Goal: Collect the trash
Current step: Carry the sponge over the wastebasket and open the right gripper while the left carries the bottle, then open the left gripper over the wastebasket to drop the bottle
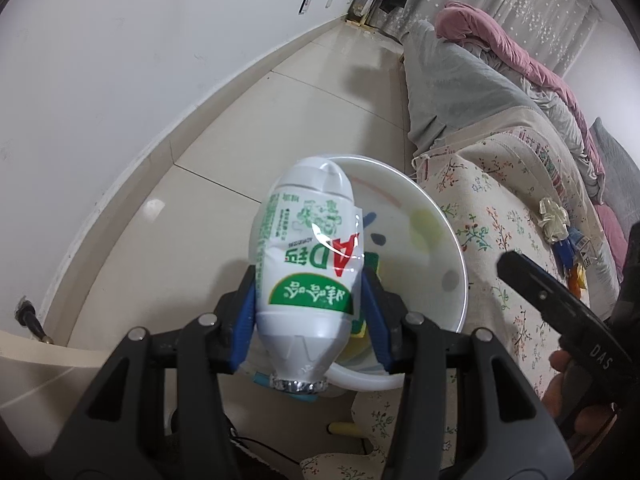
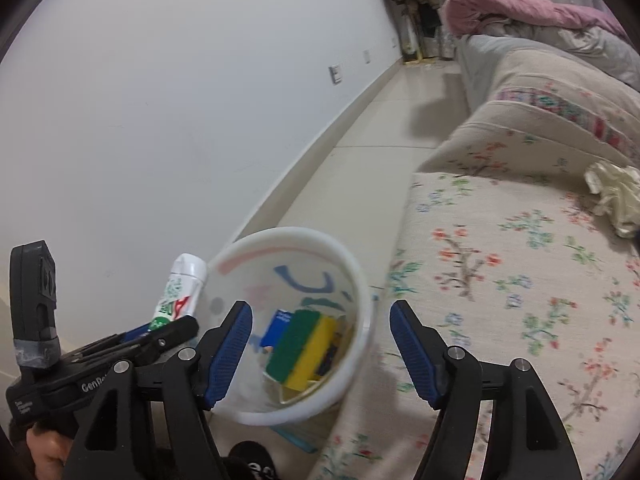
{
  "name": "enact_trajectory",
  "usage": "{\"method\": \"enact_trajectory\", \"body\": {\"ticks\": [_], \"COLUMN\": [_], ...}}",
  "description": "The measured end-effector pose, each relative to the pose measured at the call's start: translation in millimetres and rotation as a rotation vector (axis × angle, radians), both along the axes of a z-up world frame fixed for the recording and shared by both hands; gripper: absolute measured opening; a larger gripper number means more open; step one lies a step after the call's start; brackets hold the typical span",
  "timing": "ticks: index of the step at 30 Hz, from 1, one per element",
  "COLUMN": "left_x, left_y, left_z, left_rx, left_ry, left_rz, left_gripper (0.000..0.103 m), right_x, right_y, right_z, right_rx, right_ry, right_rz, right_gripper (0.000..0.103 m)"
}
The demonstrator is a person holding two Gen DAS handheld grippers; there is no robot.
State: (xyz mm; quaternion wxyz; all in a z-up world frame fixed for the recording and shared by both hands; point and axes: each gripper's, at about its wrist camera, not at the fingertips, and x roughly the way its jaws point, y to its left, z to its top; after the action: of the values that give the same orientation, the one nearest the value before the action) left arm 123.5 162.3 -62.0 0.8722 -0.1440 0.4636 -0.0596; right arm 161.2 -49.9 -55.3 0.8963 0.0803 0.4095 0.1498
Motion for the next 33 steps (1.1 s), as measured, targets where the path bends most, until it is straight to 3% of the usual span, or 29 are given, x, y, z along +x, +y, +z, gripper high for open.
{"method": "enact_trajectory", "body": {"ticks": [14,17,19,20,33], "left_x": [7.8,7.6,5.3,4.1,-4.4], "left_y": [-19.5,-21.8,-22.8,-24.3,-47.3], "left_z": [-4.4,-2.3,3.1,5.7,19.6], "left_rx": [0.068,0.071,0.056,0.075,0.118], "left_ry": [0.010,0.013,-0.003,-0.009,0.001], "left_rz": [-0.041,-0.030,-0.024,-0.016,-0.039], "left_gripper": [0.051,0.067,0.087,0.090,0.095], "right_x": [-36.5,-40.8,-44.3,-46.3,-56.8], "right_y": [-75.9,-83.5,-89.7,-93.1,-109.7], "right_z": [6.2,9.5,12.9,14.5,26.0], "right_rx": [-0.009,-0.013,-0.018,-0.021,-0.022], "right_ry": [0.026,0.021,0.015,0.013,0.002], "right_rz": [-0.168,-0.182,-0.192,-0.197,-0.258], "right_gripper": [0.074,0.074,0.075,0.075,0.076]}}
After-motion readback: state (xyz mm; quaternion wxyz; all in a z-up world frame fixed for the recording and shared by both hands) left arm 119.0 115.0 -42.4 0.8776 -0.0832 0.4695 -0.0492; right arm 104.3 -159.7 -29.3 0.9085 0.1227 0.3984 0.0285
